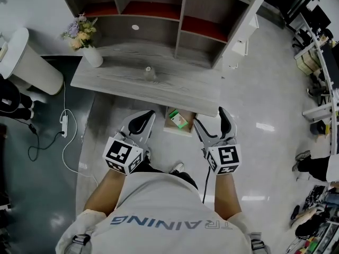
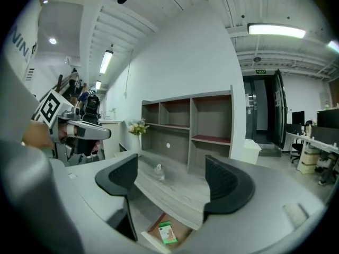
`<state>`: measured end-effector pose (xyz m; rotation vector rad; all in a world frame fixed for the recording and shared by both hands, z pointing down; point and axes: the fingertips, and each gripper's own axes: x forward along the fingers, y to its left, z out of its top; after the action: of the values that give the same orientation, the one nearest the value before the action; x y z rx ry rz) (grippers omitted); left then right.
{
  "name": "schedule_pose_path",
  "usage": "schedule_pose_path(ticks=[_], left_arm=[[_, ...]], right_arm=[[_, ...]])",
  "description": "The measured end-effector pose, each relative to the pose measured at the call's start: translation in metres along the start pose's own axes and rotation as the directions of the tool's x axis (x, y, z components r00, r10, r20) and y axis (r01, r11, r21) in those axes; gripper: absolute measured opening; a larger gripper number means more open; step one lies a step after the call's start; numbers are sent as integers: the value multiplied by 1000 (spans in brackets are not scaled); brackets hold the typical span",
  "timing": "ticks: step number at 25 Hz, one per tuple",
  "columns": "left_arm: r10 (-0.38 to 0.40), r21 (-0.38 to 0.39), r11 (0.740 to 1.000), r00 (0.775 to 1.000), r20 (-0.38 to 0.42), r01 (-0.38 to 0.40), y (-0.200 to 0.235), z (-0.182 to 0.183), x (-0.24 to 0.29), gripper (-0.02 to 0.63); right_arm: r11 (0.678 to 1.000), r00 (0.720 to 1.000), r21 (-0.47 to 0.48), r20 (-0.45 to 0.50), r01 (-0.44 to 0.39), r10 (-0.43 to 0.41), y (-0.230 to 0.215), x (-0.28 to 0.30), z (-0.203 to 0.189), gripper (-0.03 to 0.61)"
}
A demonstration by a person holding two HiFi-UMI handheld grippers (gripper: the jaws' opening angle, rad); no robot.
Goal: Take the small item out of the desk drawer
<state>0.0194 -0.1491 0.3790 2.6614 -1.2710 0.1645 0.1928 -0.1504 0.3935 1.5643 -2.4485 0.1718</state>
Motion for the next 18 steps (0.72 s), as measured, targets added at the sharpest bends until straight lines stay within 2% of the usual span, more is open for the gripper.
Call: schedule_pose_path(ticks=[4,6,10,13,18], left_arm=[[12,-8,1000,1000,2,-12,4,-1,-1,2],[14,-13,1000,1000,1,-14,5,-2,-2,2],[17,-21,1000,1000,-9,-17,7,-7,-4,2],[22,-38,999,999,-25,-23,10,-13,-5,2],[30,-73,997,998,-51,-33,18,-29,-4,2]], right_arm=[[999,999,-39,-10,-32,31,8,6,0,519],[998,999,-39,-20,-49,48,12,8,-3,553],[997,996,-30,-67,-69,67,18,13,-18,571],[996,987,-45,-144,-79,72,21,19,-42,571],[991,943,-83,-324,-109,76,32,35,-106,571]])
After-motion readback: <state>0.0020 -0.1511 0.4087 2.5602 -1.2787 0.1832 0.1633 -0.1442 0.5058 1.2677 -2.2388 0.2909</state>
